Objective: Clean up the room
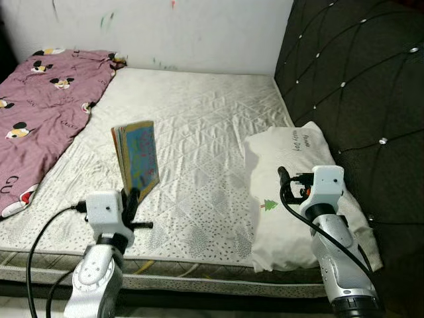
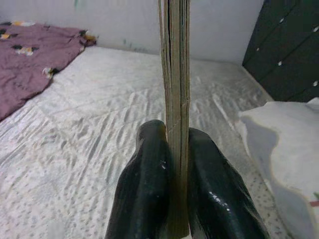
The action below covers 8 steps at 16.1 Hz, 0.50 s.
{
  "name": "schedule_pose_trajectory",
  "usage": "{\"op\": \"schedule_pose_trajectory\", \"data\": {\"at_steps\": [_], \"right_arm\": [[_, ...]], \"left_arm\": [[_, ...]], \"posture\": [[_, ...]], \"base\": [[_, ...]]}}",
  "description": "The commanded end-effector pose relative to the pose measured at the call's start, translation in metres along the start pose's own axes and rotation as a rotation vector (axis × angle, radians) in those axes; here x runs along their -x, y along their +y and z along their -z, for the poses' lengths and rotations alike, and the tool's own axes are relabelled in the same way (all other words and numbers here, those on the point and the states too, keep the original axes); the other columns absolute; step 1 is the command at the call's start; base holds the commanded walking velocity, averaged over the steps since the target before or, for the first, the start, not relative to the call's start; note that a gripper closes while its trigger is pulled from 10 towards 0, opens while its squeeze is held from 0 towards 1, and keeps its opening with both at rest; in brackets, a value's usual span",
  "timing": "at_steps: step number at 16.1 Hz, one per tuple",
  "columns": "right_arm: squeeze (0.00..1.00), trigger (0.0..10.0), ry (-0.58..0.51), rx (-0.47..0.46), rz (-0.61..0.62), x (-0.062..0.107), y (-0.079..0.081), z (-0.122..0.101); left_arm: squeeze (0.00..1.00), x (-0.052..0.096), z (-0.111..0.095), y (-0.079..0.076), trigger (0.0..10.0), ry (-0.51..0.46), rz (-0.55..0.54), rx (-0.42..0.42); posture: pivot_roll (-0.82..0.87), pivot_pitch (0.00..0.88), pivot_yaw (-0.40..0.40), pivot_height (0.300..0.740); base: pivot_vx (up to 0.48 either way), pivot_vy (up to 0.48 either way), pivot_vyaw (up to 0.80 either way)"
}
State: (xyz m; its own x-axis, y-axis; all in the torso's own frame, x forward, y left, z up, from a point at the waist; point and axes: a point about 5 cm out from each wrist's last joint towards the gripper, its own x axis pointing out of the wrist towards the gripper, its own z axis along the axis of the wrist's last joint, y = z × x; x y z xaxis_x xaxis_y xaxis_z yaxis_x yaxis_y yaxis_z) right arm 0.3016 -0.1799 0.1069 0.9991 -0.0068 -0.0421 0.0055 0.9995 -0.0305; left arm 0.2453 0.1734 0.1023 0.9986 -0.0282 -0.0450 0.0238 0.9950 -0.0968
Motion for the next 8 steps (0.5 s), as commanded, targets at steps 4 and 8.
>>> {"op": "schedule_pose_trajectory", "data": {"at_steps": [4,8], "right_arm": [[0.00,10.0,0.009,-0.009,0.013,0.0017,-0.0015,-0.0015],[0.00,10.0,0.010,-0.006,0.011,0.0017,-0.0016,-0.0024]], "left_arm": [[0.00,-0.0080,-0.0151,-0.0032,10.0,-0.053,0.027,0.024],[0.00,-0.0114,-0.0176,-0.0044,10.0,-0.060,0.029,0.034]], "posture": [[-0.04,0.000,-0.026,0.740],[-0.04,0.000,-0.029,0.740]], "base": [[0.000,0.000,-0.80],[0.000,0.000,-0.54]]}}
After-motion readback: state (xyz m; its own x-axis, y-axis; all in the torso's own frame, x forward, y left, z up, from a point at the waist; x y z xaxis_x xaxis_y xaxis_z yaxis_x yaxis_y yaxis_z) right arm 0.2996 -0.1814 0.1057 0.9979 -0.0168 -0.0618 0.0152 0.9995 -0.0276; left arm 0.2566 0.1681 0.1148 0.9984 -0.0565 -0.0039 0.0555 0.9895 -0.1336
